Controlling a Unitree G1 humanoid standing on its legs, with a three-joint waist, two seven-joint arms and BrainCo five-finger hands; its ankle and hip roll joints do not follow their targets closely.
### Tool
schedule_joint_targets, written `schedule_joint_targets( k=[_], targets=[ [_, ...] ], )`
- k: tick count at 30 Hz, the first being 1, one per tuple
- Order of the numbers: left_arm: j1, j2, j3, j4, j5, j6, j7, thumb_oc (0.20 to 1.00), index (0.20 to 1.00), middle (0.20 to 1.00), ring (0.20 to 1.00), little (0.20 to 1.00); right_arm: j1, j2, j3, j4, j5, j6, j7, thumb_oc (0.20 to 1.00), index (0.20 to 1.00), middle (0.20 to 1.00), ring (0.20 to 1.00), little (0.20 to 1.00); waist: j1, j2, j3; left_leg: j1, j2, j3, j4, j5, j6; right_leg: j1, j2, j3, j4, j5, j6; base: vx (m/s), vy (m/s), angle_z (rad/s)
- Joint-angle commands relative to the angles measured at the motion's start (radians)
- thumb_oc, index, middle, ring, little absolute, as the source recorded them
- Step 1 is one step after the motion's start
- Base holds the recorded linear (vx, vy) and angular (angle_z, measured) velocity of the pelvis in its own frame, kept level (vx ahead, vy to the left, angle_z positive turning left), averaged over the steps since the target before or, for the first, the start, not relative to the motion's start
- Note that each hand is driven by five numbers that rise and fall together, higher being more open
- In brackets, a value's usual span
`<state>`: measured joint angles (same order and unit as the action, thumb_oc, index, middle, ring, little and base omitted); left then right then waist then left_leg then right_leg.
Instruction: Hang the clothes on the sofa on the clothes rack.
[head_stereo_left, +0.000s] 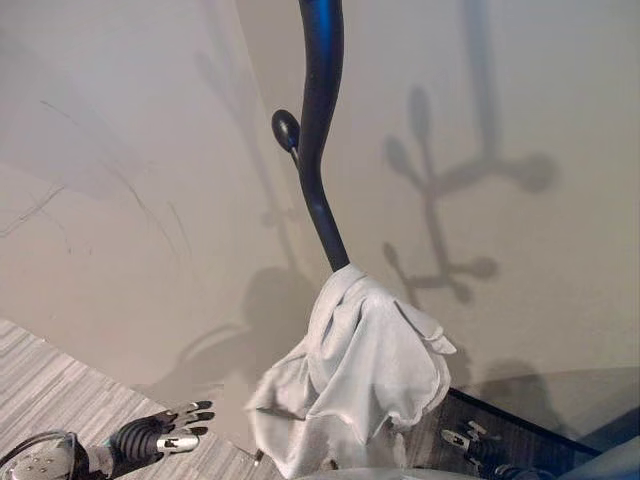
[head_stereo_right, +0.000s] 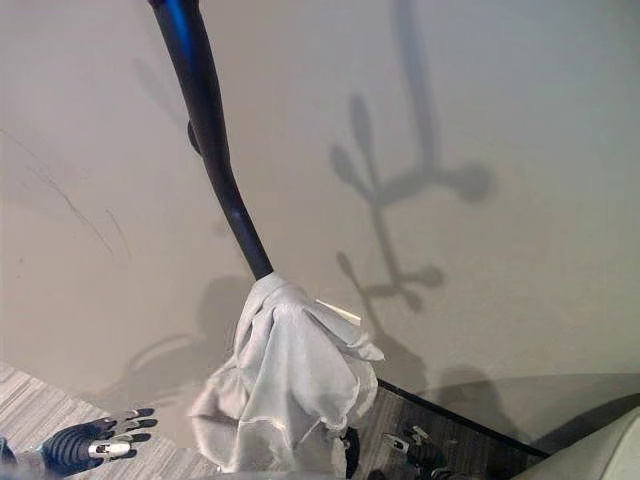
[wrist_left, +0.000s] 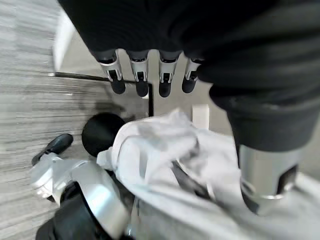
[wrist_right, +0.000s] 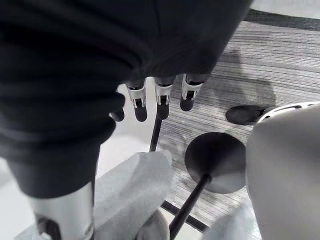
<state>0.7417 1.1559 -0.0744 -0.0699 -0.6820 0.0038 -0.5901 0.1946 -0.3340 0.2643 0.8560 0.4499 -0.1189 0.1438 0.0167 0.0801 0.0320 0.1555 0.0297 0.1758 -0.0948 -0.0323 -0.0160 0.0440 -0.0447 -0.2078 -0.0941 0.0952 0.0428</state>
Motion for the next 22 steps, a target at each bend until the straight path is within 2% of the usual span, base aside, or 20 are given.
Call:
schedule_joint_targets(
  k=[1, 5, 6, 7, 8, 9, 10, 11, 12, 14, 15, 16, 17, 18, 22],
  targets=[
    [-0.024, 0.013, 0.071, 0.050, 0.056, -0.107, -0.008, 1.000, 1.000, 1.000, 1.000, 1.000, -0.086, 0.000, 0.031, 0.006, -0.016, -0.035, 0.028, 1.000, 1.000, 1.000, 1.000, 1.000, -0.014, -0.032, 0.028, -0.038, 0.024, 0.011, 0.008, 0.041, -0.038, 0.081, -0.066, 0.010, 0.026, -0.092, 0.093, 0.00, 0.000, 0.00],
    [0.002, 0.012, 0.107, 0.051, 0.159, -0.134, 0.018, 1.000, 1.000, 1.000, 1.000, 1.000, -0.078, -0.006, 0.014, 0.007, -0.025, -0.036, 0.033, 1.000, 1.000, 1.000, 1.000, 1.000, -0.012, -0.026, 0.032, -0.038, 0.022, 0.007, 0.008, 0.038, -0.037, 0.082, -0.067, 0.010, 0.024, -0.095, 0.093, 0.00, 0.000, 0.00],
    [0.009, -0.045, 0.106, 0.096, 0.213, -0.175, 0.056, 1.000, 1.000, 1.000, 1.000, 1.000, -0.079, 0.001, 0.003, 0.019, -0.024, -0.038, 0.028, 1.000, 1.000, 1.000, 1.000, 1.000, -0.009, -0.028, 0.035, -0.037, 0.021, 0.004, 0.008, 0.036, -0.036, 0.085, -0.067, 0.008, 0.023, -0.099, 0.091, 0.00, 0.000, 0.00],
    [0.008, -0.046, 0.105, 0.097, 0.213, -0.175, 0.056, 1.000, 1.000, 1.000, 1.000, 1.000, -0.079, 0.001, 0.003, 0.019, -0.024, -0.038, 0.028, 1.000, 1.000, 1.000, 1.000, 1.000, -0.009, -0.027, 0.035, -0.037, 0.021, 0.003, 0.008, 0.036, -0.036, 0.085, -0.067, 0.008, 0.023, -0.098, 0.091, 0.00, 0.000, 0.00],
    [-0.016, -0.113, 0.073, 0.170, 0.220, -0.190, 0.085, 1.000, 1.000, 1.000, 1.000, 1.000, -0.081, 0.006, -0.007, 0.030, -0.019, -0.039, 0.020, 1.000, 1.000, 1.000, 1.000, 1.000, -0.008, -0.030, 0.038, -0.037, 0.020, 0.000, 0.008, 0.034, -0.035, 0.087, -0.068, 0.006, 0.022, -0.101, 0.089, 0.00, 0.000, 0.00],
    [-0.081, -0.240, 0.004, 0.340, 0.203, -0.194, 0.137, 1.000, 1.000, 1.000, 1.000, 1.000, -0.084, 0.013, -0.020, 0.042, -0.006, -0.038, 0.003, 1.000, 1.000, 1.000, 1.000, 1.000, -0.008, -0.035, 0.042, -0.036, 0.020, -0.006, 0.008, 0.032, -0.033, 0.093, -0.069, 0.005, 0.022, -0.109, 0.086, 0.00, 0.000, 0.00],
    [-0.093, -0.244, -0.005, 0.348, 0.204, -0.198, 0.138, 1.000, 1.000, 1.000, 1.000, 1.000, -0.086, 0.010, -0.024, 0.042, -0.006, -0.037, 0.003, 1.000, 1.000, 1.000, 1.000, 1.000, -0.006, -0.031, 0.041, -0.041, 0.020, -0.006, 0.008, 0.035, -0.033, 0.088, -0.069, 0.005, 0.021, -0.106, 0.085, 0.00, 0.000, 0.00],
    [-0.170, -0.376, -0.036, 0.511, 0.195, -0.190, 0.189, 1.000, 1.000, 1.000, 1.000, 1.000, -0.085, 0.022, -0.037, 0.051, 0.013, -0.035, -0.016, 1.000, 1.000, 1.000, 1.000, 1.000, -0.007, -0.037, 0.044, -0.044, 0.020, -0.011, 0.008, 0.036, -0.032, 0.086, -0.069, 0.001, 0.022, -0.109, 0.082, 0.00, 0.000, 0.00],
    [-0.286, -0.569, -0.017, 0.790, 0.241, -0.172, 0.291, 1.000, 1.000, 1.000, 1.000, 1.000, -0.079, 0.037, -0.062, 0.041, 0.049, -0.035, -0.040, 1.000, 1.000, 1.000, 1.000, 1.000, -0.012, -0.050, 0.051, -0.044, 0.019, -0.016, 0.008, 0.035, -0.030, 0.088, -0.067, 0.002, 0.022, -0.114, 0.077, -0.01, -0.033, 0.07],
    [-0.386, -0.761, 0.085, 1.082, 0.256, -0.161, 0.395, 1.000, 1.000, 1.000, 1.000, 1.000, -0.083, 0.072, -0.113, 0.064, 0.092, -0.032, -0.077, 1.000, 1.000, 1.000, 1.000, 1.000, -0.019, -0.066, 0.049, -0.047, 0.016, -0.020, 0.008, 0.031, -0.029, 0.087, -0.066, 0.001, 0.018, -0.114, 0.072, -0.01, -0.021, 0.16],
    [-0.388, -0.762, 0.085, 1.084, 0.256, -0.162, 0.395, 1.000, 1.000, 1.000, 1.000, 1.000, -0.084, 0.071, -0.114, 0.064, 0.092, -0.032, -0.077, 1.000, 1.000, 1.000, 1.000, 1.000, -0.020, -0.066, 0.047, -0.050, 0.016, -0.021, 0.008, 0.032, -0.029, 0.084, -0.066, 0.001, 0.018, -0.113, 0.072, 0.02, -0.013, 0.17],
    [-0.482, -0.849, 0.135, 1.254, 0.236, -0.162, 0.463, 1.000, 1.000, 1.000, 1.000, 1.000, -0.105, 0.103, -0.149, 0.120, 0.121, -0.031, -0.112, 1.000, 1.000, 1.000, 1.000, 1.000, -0.026, -0.078, 0.040, -0.047, 0.015, -0.023, 0.008, 0.025, -0.029, 0.086, -0.063, 0.002, 0.015, -0.116, 0.068, 0.02, -0.007, 0.15],
    [-0.484, -0.849, 0.135, 1.256, 0.236, -0.163, 0.463, 1.000, 1.000, 1.000, 1.000, 1.000, -0.107, 0.103, -0.150, 0.121, 0.122, -0.031, -0.112, 1.000, 1.000, 1.000, 1.000, 1.000, -0.026, -0.078, 0.041, -0.047, 0.015, -0.023, 0.008, 0.025, -0.029, 0.087, -0.063, 0.002, 0.015, -0.116, 0.068, 0.04, -0.011, 0.13],
    [-0.531, -0.893, 0.129, 1.322, 0.238, -0.172, 0.493, 1.000, 1.000, 1.000, 1.000, 1.000, -0.126, 0.123, -0.165, 0.163, 0.151, -0.029, -0.131, 1.000, 1.000, 1.000, 1.000, 1.000, -0.031, -0.084, 0.036, -0.042, 0.015, -0.022, 0.008, 0.019, -0.028, 0.093, -0.061, 0.002, 0.013, -0.119, 0.064, 0.03, -0.008, 0.08],
    [-0.595, -0.925, 0.110, 1.393, 0.235, -0.163, 0.533, 1.000, 1.000, 1.000, 1.000, 1.000, -0.152, 0.147, -0.160, 0.229, 0.184, -0.026, -0.149, 1.000, 1.000, 1.000, 1.000, 1.000, -0.033, -0.097, 0.030, -0.034, 0.019, -0.015, 0.008, 0.014, -0.031, 0.101, -0.056, 0.002, 0.010, -0.122, 0.059, 0.01, -0.010, 0.01]
  ],
)
